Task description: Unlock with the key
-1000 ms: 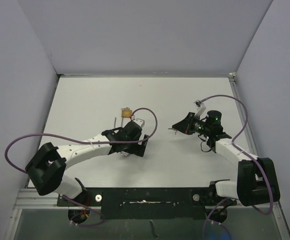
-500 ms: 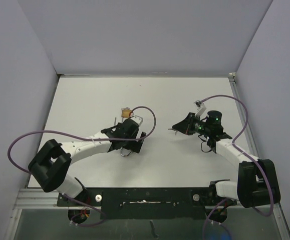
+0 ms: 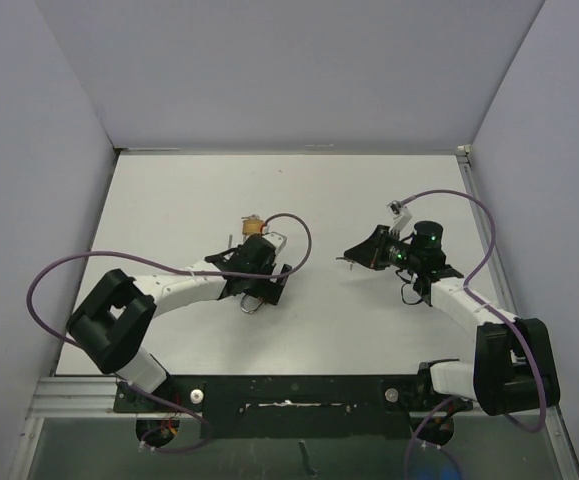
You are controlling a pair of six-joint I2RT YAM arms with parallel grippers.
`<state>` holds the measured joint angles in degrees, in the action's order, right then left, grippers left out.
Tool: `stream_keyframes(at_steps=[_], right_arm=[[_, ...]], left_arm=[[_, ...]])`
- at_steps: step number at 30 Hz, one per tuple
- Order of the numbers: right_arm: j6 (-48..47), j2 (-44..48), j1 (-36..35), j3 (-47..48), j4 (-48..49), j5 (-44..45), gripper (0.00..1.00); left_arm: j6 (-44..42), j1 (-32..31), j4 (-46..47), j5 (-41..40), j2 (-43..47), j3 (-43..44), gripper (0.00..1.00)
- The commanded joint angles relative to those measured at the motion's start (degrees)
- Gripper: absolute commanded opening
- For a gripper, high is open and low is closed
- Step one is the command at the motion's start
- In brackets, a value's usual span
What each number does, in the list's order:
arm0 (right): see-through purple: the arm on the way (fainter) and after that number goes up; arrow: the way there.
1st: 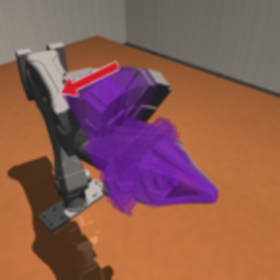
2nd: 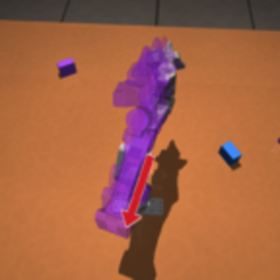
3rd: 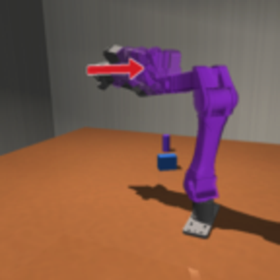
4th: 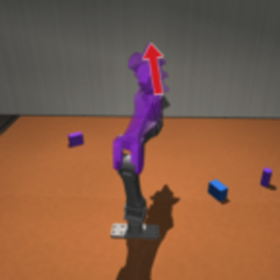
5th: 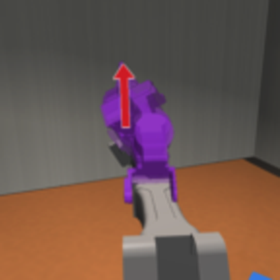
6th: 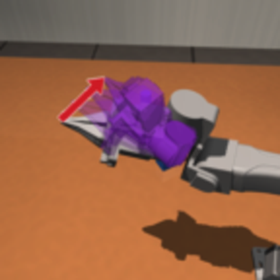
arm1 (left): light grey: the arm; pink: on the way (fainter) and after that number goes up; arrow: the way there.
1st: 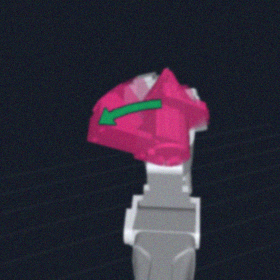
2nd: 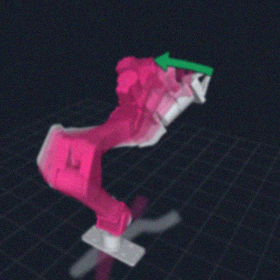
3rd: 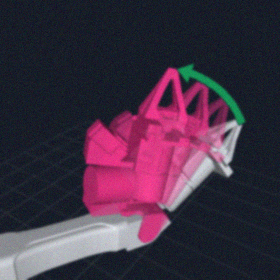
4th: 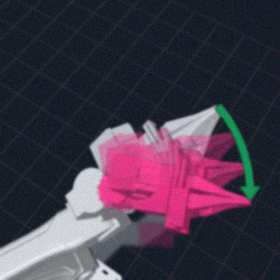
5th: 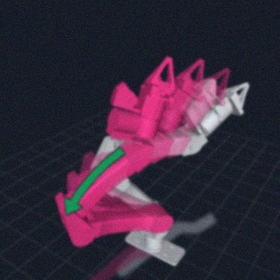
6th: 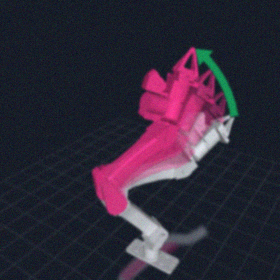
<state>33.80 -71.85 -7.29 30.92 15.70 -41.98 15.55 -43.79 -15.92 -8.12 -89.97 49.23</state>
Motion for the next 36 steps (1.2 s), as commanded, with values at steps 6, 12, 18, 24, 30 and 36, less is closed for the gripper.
stream_keyframes(at_steps=[6, 12, 18, 24, 30, 36], right_arm=[[-0.84, 0.93, -0.61, 1.07, 1.43, -0.40, 0.00], [-0.93, 1.10, -0.62, 1.07, 1.22, -0.39, 0.00], [-1.11, 1.19, -0.62, 1.14, 0.92, -0.39, 0.00], [-1.11, 0.90, -0.55, 1.16, 1.11, -0.39, 0.00], [-0.93, 0.66, -0.70, 1.34, 1.38, -0.47, 0.00], [-1.05, 0.02, -0.96, 1.76, 1.40, -0.47, 0.00]], left_arm=[[-1.05, 0.20, 3.38, 0.49, -2.91, 0.25, 0.98], [-1.14, 0.46, 4.13, 0.43, -4.79, 0.38, 0.98], [-1.14, 0.56, 4.26, 1.19, -5.65, 0.25, 0.98], [-0.27, 0.42, 3.90, 1.36, -5.55, -1.37, 0.97], [0.35, -0.04, 2.93, 0.90, -6.03, -1.99, 0.64], [-0.92, -0.65, 3.97, 0.70, -5.26, -1.88, 0.00]])
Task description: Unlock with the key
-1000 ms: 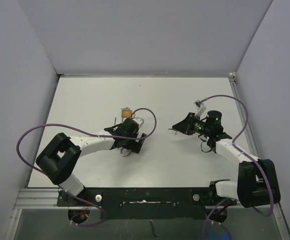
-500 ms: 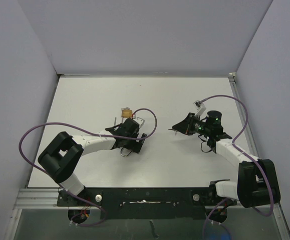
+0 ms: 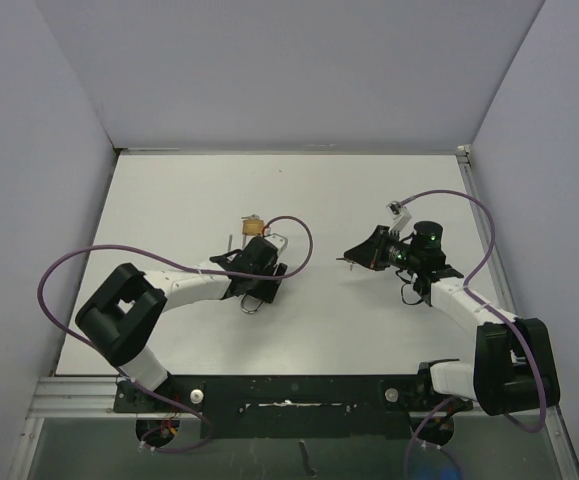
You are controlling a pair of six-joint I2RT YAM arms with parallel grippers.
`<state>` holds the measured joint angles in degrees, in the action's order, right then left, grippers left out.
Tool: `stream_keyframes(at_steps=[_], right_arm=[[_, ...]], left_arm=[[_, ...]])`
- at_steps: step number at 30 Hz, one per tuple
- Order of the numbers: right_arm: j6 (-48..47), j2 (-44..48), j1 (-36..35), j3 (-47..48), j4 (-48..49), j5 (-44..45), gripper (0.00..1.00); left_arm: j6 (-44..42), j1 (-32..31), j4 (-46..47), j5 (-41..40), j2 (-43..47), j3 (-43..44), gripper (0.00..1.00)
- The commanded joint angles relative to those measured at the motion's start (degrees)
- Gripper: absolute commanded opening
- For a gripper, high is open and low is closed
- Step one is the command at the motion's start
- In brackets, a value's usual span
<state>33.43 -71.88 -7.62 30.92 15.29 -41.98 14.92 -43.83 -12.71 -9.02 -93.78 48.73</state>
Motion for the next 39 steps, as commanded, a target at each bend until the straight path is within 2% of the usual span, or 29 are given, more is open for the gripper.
stream_keyframes(at_steps=[1, 4, 8, 14, 19, 24, 35, 39], right_arm=[[-0.73, -0.21, -0.74, 1.88, 1.78, -0.47, 0.00], [-0.73, -1.00, -1.35, 2.20, 1.93, -0.15, 0.00], [-0.81, -2.05, -2.60, 2.55, 1.87, 0.36, 0.00], [-0.28, -3.12, -3.84, 2.77, 2.96, -1.41, 0.00], [-0.05, -3.12, -4.83, 2.07, 2.70, -0.81, 0.00], [2.25, -3.01, -7.25, 0.57, 4.84, 0.09, 0.00], [0.79, -5.28, -14.48, 4.40, 0.04, 2.97, 0.00], [0.89, -4.83, -16.77, 3.74, 1.39, 5.03, 0.00]], left_arm=[[-1.04, -0.90, 0.78, 1.47, -0.90, -0.77, 0.00], [-4.08, -2.02, 1.94, 1.48, 1.54, 1.50, 0.00], [-9.49, -3.17, 9.55, 5.23, 6.22, 2.28, 0.00], [-18.43, -3.19, 32.61, 17.25, 12.23, -6.32, 0.00], [-21.53, -3.18, 42.71, 19.37, 13.60, -12.57, 0.00], [-25.29, -3.19, 57.86, 22.74, 14.69, -21.49, 0.00], [-28.64, -3.10, 72.95, 21.57, 15.73, -30.49, 0.00], [-29.22, -3.10, 74.32, 21.60, 15.88, -30.67, 0.00]])
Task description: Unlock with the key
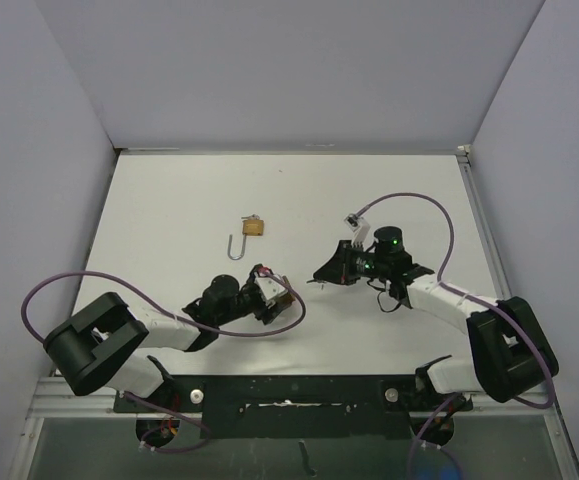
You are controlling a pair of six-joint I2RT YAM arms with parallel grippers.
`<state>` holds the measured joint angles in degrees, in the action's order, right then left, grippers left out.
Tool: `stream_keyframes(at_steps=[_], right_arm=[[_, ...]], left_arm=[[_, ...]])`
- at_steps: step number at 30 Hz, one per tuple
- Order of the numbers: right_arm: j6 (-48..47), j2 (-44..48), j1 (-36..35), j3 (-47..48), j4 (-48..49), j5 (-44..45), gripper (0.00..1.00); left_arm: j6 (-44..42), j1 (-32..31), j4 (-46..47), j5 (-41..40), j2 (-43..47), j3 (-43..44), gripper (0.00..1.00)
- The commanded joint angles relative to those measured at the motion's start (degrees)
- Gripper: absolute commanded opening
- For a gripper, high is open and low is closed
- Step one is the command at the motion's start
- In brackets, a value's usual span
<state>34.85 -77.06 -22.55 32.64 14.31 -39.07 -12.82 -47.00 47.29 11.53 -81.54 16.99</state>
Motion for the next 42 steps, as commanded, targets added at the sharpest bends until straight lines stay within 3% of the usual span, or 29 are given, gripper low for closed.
stream_keyframes(at_steps=[1, 42], right_arm=[[-0.50, 0.19, -2.06, 2.41, 1.93, 1.99, 0.00], [-4.34, -1.76, -10.90, 9.32, -4.46, 7.55, 0.00]], left_arm=[[-1.50, 0.07, 14.77, 1.08, 3.66, 1.03, 0.00], [-3.88, 0.07, 14.61, 2.25, 3.58, 2.77, 0.00]])
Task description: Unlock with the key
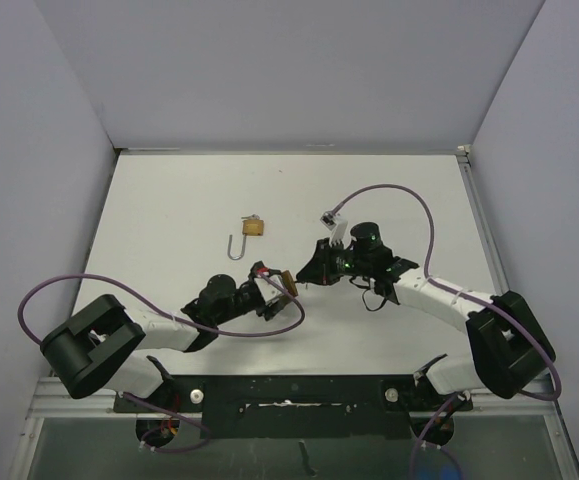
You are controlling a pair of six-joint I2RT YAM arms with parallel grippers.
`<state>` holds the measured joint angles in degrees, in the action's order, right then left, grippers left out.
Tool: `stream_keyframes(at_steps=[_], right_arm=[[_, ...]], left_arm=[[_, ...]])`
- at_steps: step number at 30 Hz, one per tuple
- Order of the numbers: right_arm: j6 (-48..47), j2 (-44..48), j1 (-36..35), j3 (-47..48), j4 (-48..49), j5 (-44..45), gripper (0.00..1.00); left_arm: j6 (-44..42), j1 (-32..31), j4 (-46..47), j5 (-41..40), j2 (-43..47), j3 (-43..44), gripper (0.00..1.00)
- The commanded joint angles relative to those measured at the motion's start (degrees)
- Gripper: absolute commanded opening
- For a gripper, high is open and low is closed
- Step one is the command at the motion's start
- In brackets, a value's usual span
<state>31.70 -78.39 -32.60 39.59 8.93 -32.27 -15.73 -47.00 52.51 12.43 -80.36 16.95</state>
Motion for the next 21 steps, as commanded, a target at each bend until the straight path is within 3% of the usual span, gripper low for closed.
stream_keyframes(at_steps=[1, 10, 21], right_arm=[[-1.28, -0.51, -1.07, 2.41, 0.92, 0.92, 0.00], [-2.15, -0.97, -1.92, 2.75, 0.22, 1.68, 0.00], [-3.13, -1.56, -2.53, 3.65, -0.86, 3.74, 0.00]], left_arm=[[-0.97, 0.07, 9.41, 1.51, 2.46, 2.89, 0.00], [-0.86, 0.07, 8.30, 1.75, 2.84, 3.99, 0.00], [2.30, -0.02, 0.41, 0.25, 1.27, 11.49, 0.00]])
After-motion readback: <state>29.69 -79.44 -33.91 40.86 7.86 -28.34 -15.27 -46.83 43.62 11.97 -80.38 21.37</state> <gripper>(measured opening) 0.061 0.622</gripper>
